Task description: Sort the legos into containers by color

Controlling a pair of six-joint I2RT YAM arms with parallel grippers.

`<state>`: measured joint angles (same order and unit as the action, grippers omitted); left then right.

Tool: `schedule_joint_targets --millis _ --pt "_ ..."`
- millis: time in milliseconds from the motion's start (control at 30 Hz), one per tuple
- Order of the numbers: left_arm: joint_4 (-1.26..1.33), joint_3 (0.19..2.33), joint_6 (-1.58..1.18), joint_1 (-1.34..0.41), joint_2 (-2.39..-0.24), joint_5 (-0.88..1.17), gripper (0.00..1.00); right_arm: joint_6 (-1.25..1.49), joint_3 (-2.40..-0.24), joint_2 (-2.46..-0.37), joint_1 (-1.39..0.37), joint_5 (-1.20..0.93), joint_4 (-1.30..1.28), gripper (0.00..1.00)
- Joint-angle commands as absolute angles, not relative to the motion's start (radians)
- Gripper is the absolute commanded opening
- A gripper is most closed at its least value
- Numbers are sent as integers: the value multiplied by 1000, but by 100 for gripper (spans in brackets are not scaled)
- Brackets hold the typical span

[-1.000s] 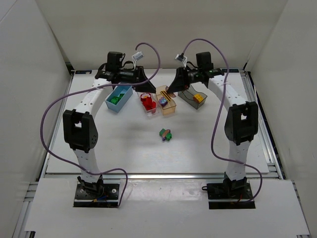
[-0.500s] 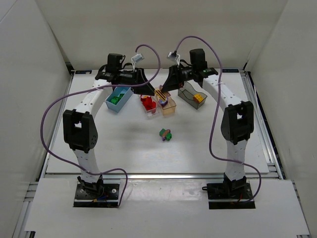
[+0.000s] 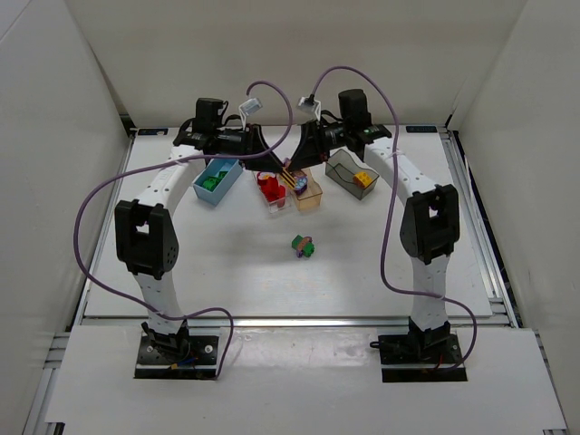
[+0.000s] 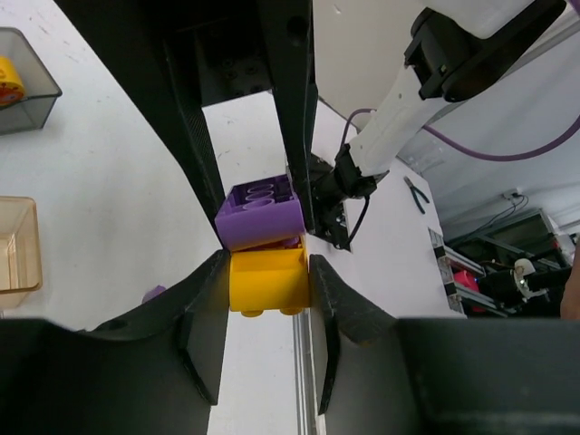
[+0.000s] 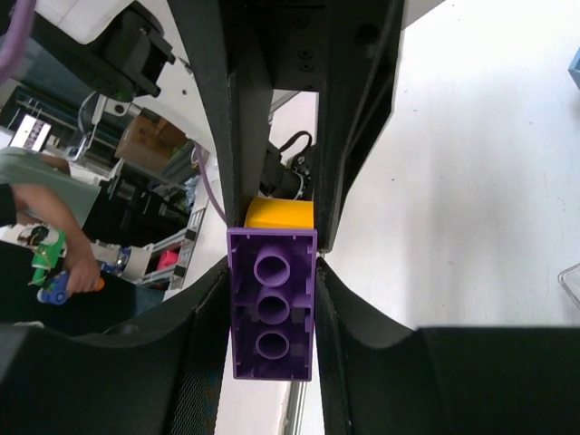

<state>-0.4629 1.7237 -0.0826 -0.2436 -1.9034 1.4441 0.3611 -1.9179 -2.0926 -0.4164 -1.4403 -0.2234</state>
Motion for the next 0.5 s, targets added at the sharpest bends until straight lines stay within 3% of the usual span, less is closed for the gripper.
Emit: schedule_joint_targets --millis 0,167,467 --pt "-457 1707 -72 -255 -1878 1468 28 367 -1977 -2100 -416 -1451 -175 0" --pt "-459 1680 -75 -259 -1865 1483 13 353 -1979 -2098 -413 -1431 -179 0" --pt "-462 1534 -46 -239 -1764 1473 11 105 -2036 -2117 -318 -1273 -388 0"
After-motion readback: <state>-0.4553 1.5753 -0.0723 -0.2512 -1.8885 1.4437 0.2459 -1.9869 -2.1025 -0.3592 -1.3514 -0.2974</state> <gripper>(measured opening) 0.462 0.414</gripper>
